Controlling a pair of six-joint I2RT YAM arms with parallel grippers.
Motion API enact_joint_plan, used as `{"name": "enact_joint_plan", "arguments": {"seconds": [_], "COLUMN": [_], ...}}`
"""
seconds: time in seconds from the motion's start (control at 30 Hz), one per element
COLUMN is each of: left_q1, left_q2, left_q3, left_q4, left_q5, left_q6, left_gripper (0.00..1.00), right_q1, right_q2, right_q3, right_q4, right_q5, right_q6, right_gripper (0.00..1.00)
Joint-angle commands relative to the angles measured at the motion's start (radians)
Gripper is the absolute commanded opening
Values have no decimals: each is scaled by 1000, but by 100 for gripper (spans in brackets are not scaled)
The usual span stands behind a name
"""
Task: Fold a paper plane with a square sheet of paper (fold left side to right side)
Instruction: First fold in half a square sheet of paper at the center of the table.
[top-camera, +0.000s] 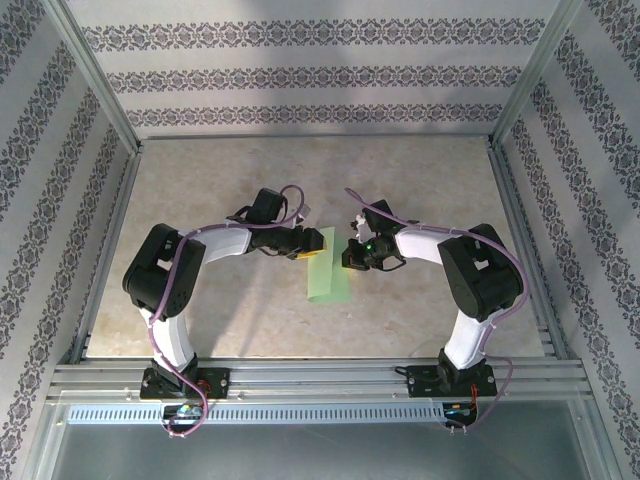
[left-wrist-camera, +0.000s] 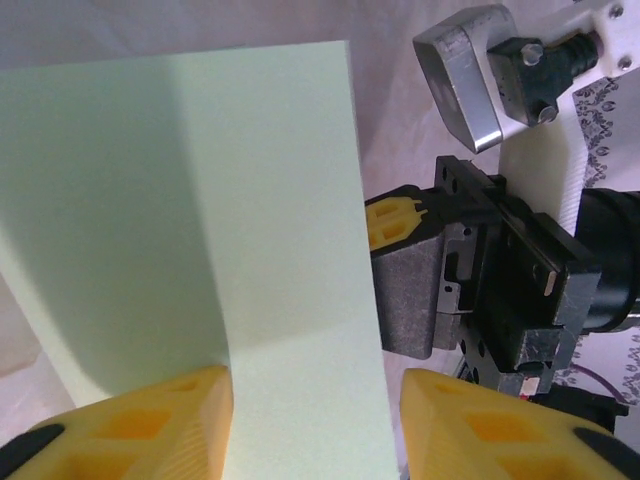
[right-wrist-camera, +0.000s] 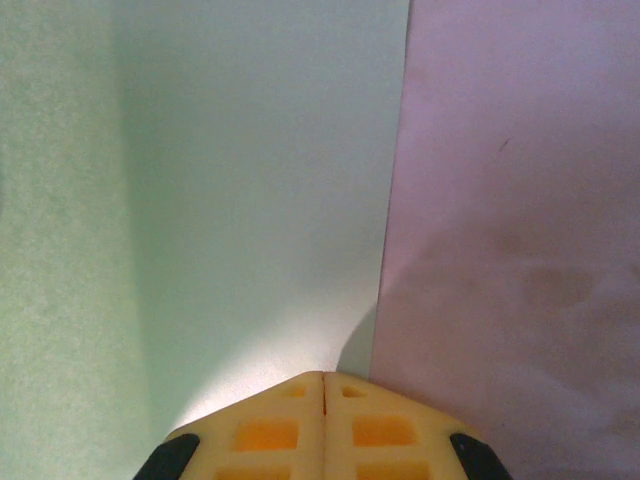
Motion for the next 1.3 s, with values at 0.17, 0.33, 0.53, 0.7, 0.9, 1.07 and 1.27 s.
{"name": "enact_joint_plan", "arguments": {"seconds": [0.17, 0.33, 0.53, 0.7, 0.9, 1.07, 1.27], "left_q1": [-20, -23, -24, -24, -26, -30, -30], "left_q2": [41, 46, 47, 48, 46, 47, 48], "left_q3": [52, 51, 45, 42, 41, 40, 39], "left_q4": [-59, -67, -68, -66, -63, -57, -57], "left_q5": [-49, -55, -60, -61, -62, -60, -60], "left_q6": [52, 58, 61, 61, 64, 61, 60], "left_gripper": [15, 5, 2, 2, 2, 2, 2], "right_q1": [20, 19, -3, -69, -144, -118, -63], "right_q2": [-3, -41, -112, -195, -237, -186, -87], "right_q3": [-19, -18, -26, -88, -216, -236, -220], "right_q4": [-7, -12, -48, 7, 305, 429, 522], "right_q5": [19, 29, 64, -27, -296, -358, -358], "right_q6": [15, 17, 2, 3, 127, 194, 253], "right_gripper": [3, 4, 12, 26, 60, 69, 64]}}
